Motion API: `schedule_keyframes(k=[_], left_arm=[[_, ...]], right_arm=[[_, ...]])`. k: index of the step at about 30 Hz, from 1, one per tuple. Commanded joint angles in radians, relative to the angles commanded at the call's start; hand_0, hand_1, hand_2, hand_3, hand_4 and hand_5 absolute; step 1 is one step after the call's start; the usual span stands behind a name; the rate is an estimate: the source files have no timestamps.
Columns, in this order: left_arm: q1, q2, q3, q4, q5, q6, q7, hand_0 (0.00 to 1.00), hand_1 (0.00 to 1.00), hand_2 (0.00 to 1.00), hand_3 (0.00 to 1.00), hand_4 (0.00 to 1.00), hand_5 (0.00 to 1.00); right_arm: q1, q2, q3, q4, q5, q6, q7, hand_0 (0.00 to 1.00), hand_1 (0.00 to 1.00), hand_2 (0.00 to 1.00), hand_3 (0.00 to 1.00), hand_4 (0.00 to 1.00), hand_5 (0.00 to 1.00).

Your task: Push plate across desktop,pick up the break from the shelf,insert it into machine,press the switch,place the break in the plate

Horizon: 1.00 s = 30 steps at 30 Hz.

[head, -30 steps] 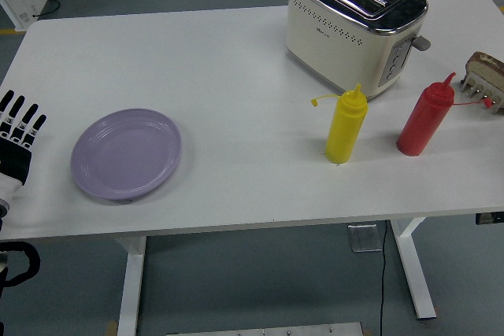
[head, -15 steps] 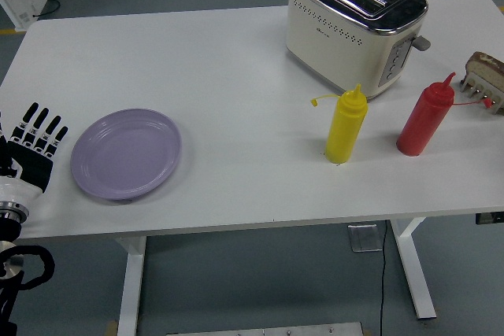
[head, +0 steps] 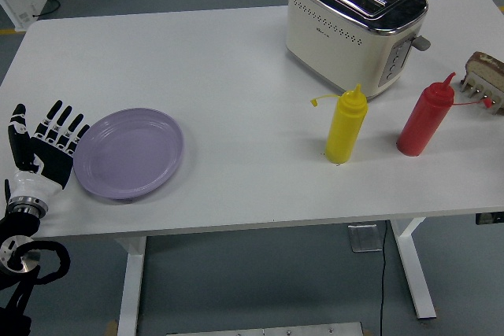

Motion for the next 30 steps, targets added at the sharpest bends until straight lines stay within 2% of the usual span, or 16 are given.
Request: schedule_keyframes(k=[1, 6, 7, 12, 13, 24, 30], left_arm=[[-0.005, -0.002, 0.005, 0.001, -0.002, 0.0, -0.001, 0.896, 0.849, 0.898, 0.791, 0.736, 0.998], [-0.024, -0.009, 0.026, 0.005, -0.008, -0.002, -0.002, 0.896, 0.849, 0.898, 0.791, 0.736, 0.998], [-0.029, -0.011, 0.032, 0.006, -0.009, -0.003, -0.003, 0.895, 0.849, 0.898, 0.791, 0.738, 0.998], [-0.051, -0.02, 0.067, 0.015, -0.019, -0.005, -0.005, 0.895, 0.849, 0.898, 0.791, 0.738, 0.998], [-0.056, -0.022, 0.075, 0.017, -0.022, -0.006, -0.005, 0.894, 0.849, 0.897, 0.791, 0.737, 0.998], [-0.119, -0.057, 0.187, 0.044, -0.05, -0.009, -0.008, 0.894, 0.849, 0.898, 0.791, 0.738, 0.998], [-0.151, -0.073, 0.23, 0.064, -0.063, -0.012, -0.011, 0.893, 0.847, 0.898, 0.791, 0.738, 0.998]], right_arm=[[0.005, -0.004, -0.009, -0.001, -0.023, -0.013, -0.004, 0.835, 0.782, 0.776, 0.749, 0.584, 0.438], [0.03, -0.021, -0.044, -0.009, -0.135, -0.057, -0.033, 0.835, 0.782, 0.776, 0.749, 0.584, 0.438], [0.038, -0.027, -0.055, -0.012, -0.167, -0.067, -0.048, 0.86, 0.817, 0.813, 0.787, 0.675, 0.356], [0.071, -0.049, -0.1, -0.029, -0.346, -0.082, -0.12, 0.86, 0.817, 0.813, 0.787, 0.675, 0.356], [0.076, -0.052, -0.106, -0.031, -0.381, -0.078, -0.132, 0.883, 0.828, 0.836, 0.808, 0.73, 0.311], [0.093, -0.071, -0.137, -0.021, -0.748, 0.013, -0.223, 0.896, 0.839, 0.85, 0.826, 0.754, 0.278], [0.106, -0.077, -0.161, -0.027, -0.926, 0.042, -0.262, 0.904, 0.845, 0.859, 0.832, 0.77, 0.271]])
